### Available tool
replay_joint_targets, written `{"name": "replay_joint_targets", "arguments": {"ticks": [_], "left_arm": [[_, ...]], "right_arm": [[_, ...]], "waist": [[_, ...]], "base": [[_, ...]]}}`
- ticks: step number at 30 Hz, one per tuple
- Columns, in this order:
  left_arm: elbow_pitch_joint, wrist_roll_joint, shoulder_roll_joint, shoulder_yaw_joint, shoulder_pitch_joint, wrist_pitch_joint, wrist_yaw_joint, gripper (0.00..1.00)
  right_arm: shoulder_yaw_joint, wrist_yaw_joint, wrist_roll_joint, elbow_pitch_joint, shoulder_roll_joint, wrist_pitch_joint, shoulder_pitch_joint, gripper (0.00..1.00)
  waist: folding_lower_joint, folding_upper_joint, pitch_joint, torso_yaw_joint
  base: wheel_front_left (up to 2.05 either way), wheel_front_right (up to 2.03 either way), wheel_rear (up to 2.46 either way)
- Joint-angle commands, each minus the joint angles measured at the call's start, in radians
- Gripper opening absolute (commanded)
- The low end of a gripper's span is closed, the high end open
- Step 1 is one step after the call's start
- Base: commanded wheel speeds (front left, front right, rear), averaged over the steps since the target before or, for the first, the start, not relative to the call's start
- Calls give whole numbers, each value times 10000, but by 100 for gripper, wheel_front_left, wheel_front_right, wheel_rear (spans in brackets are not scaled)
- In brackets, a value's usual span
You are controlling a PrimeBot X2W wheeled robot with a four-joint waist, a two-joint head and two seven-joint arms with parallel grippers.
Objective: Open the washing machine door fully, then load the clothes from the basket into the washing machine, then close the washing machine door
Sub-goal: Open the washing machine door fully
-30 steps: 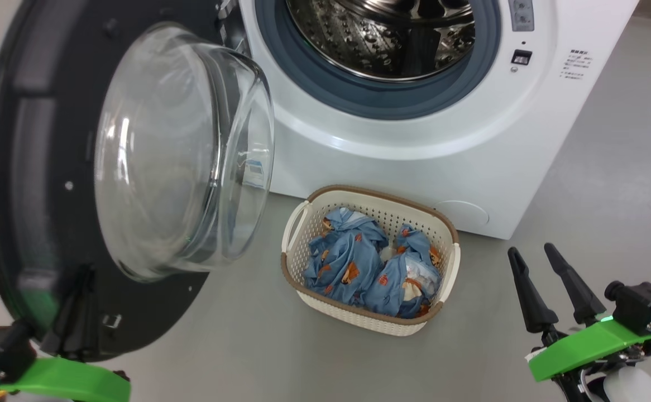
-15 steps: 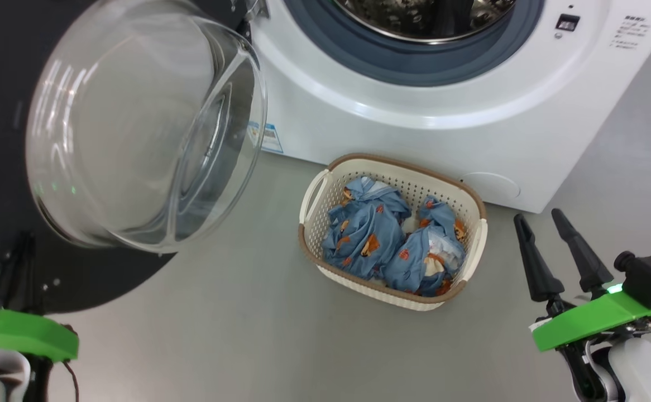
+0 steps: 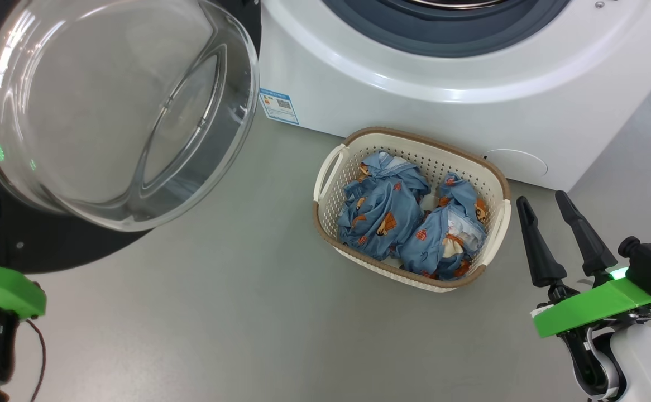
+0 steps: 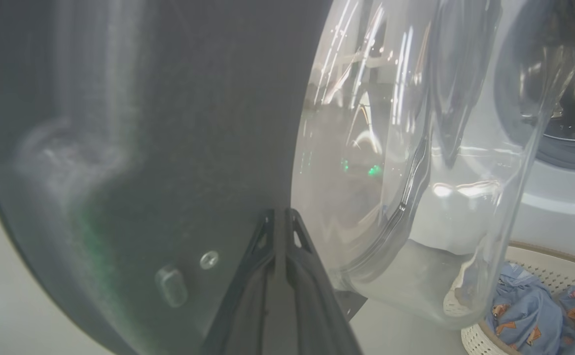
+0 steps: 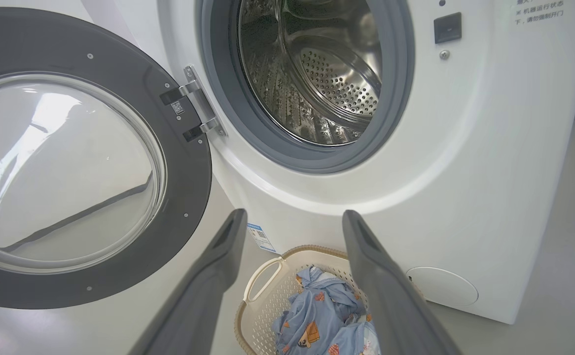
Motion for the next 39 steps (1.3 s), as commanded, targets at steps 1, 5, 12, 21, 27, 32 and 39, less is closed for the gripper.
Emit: {"name": "replay_joint_targets", "arguments": {"ticks": [1,5,12,21,27,32,39], "left_arm": [[151,159,810,371,-623,-68,31,0],[887,362,1093,173,-1219,12,-69,0],[1989,578,1454,-7,-2136,80,-92,0],[3305,747,1627,-273,-3246,18,-150,0],[4026,920,1719,-504,-3827,44,-98,0],[4479,994,1851,-634,-4050,-110,-165,0],[4961,926,1851,-702,-4287,-327,-256,0]], "right_arm": [[214,75,-101,-226,-51,-105,-159,100],[254,75,-79,-172,29,-105,-182,100],[343,75,-67,-164,90,-105,-276,100],[299,75,-29,-149,84,-105,-225,100],[370,75,-27,-130,143,-105,-305,100],[404,75,7,-107,179,-105,-320,100],[389,75,27,-70,174,-105,-296,100]], "waist": [[-1,-1,6,37],[-1,-1,-26,36],[-1,-1,12,-53],[-1,-1,36,-121],[-1,-1,19,-143],[-1,-1,20,-197],[-1,-1,0,-183]], "base": [[0,0,0],[0,0,0],[0,0,0],[0,0,0],[0,0,0],[0,0,0],[0,0,0]]}}
